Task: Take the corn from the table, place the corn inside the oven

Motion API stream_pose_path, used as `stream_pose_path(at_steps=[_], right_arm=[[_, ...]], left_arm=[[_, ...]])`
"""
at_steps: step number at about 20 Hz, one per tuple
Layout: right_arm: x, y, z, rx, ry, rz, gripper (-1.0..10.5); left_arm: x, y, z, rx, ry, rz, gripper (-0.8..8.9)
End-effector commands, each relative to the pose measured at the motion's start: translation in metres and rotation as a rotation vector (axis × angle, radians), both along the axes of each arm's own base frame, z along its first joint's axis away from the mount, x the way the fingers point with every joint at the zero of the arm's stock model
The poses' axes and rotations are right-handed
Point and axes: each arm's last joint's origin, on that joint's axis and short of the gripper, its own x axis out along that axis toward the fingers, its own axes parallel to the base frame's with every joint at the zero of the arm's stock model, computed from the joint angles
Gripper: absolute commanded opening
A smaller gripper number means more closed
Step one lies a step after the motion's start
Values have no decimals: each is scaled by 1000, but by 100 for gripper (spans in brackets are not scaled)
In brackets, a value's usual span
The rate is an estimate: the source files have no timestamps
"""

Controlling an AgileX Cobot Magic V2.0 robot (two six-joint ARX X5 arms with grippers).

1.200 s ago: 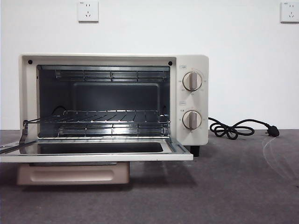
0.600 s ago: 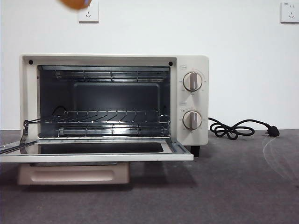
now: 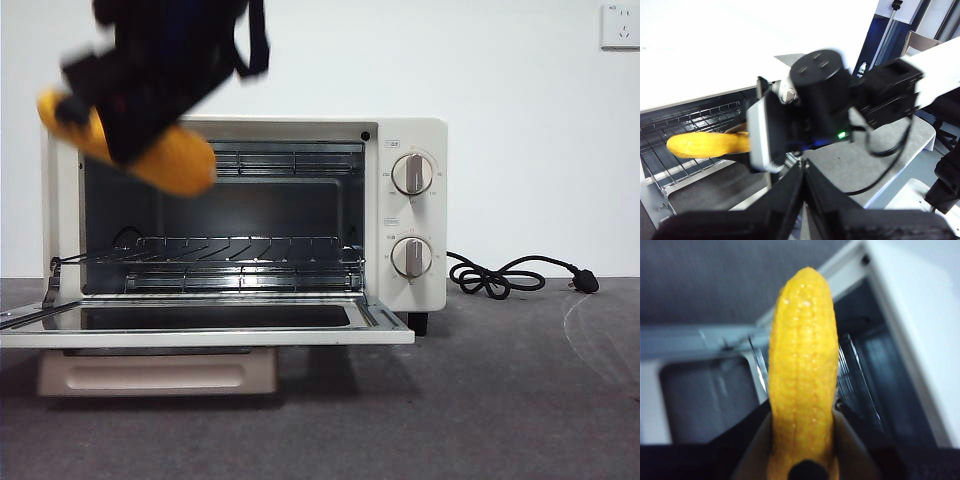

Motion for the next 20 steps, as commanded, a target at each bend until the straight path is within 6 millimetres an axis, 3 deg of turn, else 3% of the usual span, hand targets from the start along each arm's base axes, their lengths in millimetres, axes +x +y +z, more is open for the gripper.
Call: stream_pose_path(at_steps=[1, 6, 13, 20], right_arm=[[11, 4, -16, -94, -67, -22, -12], [38, 0, -34, -127, -136, -164, -12], [67, -17, -43, -175, -143, -257, 8], [80, -30, -45, -188, -107, -270, 267]], left_arm=[[-2, 1, 0, -4, 4, -1, -5], [-2, 1, -1, 2, 8, 10, -5], [-2, 2, -2, 8, 15, 17, -5], [-2, 2, -3, 16, 27, 18, -5]])
